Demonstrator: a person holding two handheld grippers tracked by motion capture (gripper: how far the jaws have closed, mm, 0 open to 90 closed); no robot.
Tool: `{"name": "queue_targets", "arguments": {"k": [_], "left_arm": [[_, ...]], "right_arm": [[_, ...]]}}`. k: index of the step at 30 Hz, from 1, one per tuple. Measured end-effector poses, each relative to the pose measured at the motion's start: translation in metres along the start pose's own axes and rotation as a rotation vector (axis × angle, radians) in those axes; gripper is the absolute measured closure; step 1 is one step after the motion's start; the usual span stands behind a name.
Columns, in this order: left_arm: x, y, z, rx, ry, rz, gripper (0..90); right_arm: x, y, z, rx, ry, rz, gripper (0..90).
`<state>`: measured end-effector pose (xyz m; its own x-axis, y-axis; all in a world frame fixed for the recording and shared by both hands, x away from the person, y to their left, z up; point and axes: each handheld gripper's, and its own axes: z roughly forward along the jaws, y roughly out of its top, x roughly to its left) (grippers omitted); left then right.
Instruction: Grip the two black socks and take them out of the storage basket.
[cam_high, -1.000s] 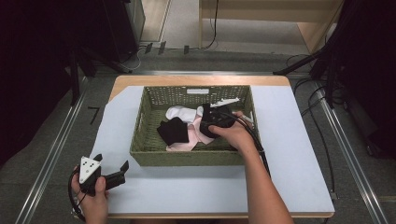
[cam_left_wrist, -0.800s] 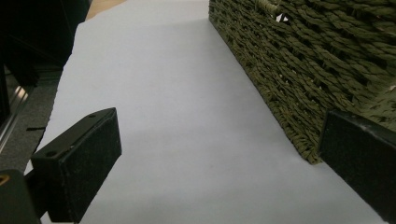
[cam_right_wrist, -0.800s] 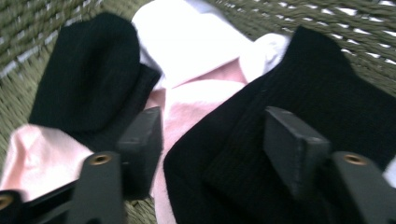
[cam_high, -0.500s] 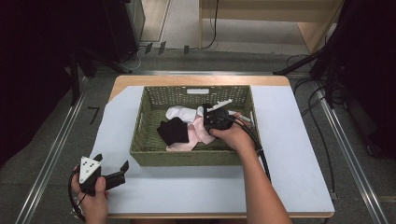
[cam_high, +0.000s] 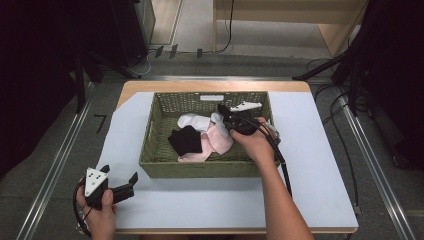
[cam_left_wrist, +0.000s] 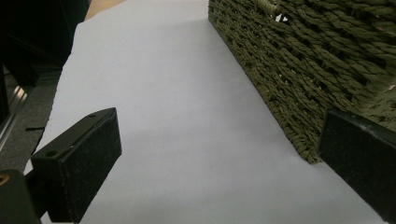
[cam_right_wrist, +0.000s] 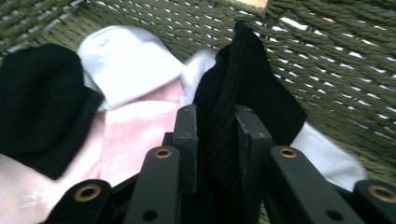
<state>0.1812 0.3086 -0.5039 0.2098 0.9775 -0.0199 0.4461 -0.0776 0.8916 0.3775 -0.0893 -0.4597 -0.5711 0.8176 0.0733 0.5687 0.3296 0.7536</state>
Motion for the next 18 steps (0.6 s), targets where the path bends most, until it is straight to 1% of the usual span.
{"name": "queue_targets", "arguments": {"k": [3, 4, 6, 7, 8, 9, 10, 12, 13, 14, 15, 16, 17, 18], "left_arm": [[0.0, 0.0, 0.0, 0.0, 0.0, -0.001, 0.7], [0.0, 0.0, 0.0, 0.001, 0.0, -0.001, 0.7], [0.0, 0.0, 0.0, 0.003, -0.001, -0.001, 0.7], [0.0, 0.0, 0.0, 0.001, -0.001, -0.001, 0.7], [0.0, 0.0, 0.0, 0.001, -0.001, -0.001, 0.7], [0.0, 0.0, 0.0, 0.001, -0.001, -0.001, 0.7], [0.0, 0.0, 0.0, 0.0, -0.001, -0.001, 0.7], [0.0, 0.0, 0.0, 0.002, -0.003, -0.001, 0.7], [0.001, 0.0, 0.0, 0.002, -0.003, -0.001, 0.7], [0.001, 0.0, 0.0, 0.002, -0.003, -0.001, 0.7], [0.001, 0.0, 0.0, 0.002, -0.002, -0.003, 0.7], [0.001, 0.0, 0.0, 0.002, -0.003, -0.003, 0.7], [0.001, 0.0, 0.0, 0.001, -0.004, -0.005, 0.7], [0.001, 0.0, 0.0, 0.001, -0.004, -0.005, 0.7]], "right_arm": [[0.001, 0.0, 0.0, 0.0, 0.004, -0.005, 74.6], [0.001, 0.002, -0.003, -0.025, -0.006, -0.02, 76.1], [0.002, 0.003, -0.006, -0.06, -0.02, -0.031, 77.1], [0.002, 0.003, -0.007, -0.074, -0.028, -0.034, 77.3], [0.002, 0.003, -0.007, -0.074, -0.028, -0.034, 77.3], [0.002, 0.003, -0.01, -0.097, -0.039, -0.047, 77.8], [0.003, 0.004, -0.011, -0.11, -0.047, -0.052, 77.9], [0.003, 0.004, -0.014, -0.144, -0.059, -0.057, 78.3], [0.003, 0.005, -0.016, -0.164, -0.063, -0.05, 78.4], [0.003, 0.005, -0.016, -0.164, -0.063, -0.05, 78.4], [0.001, 0.005, -0.021, -0.203, -0.059, -0.03, 78.5], [0.0, 0.005, -0.022, -0.222, -0.051, -0.018, 78.5], [-0.002, 0.005, -0.026, -0.253, -0.035, 0.0, 78.6], [-0.003, 0.005, -0.028, -0.273, -0.037, 0.012, 78.6]]}}
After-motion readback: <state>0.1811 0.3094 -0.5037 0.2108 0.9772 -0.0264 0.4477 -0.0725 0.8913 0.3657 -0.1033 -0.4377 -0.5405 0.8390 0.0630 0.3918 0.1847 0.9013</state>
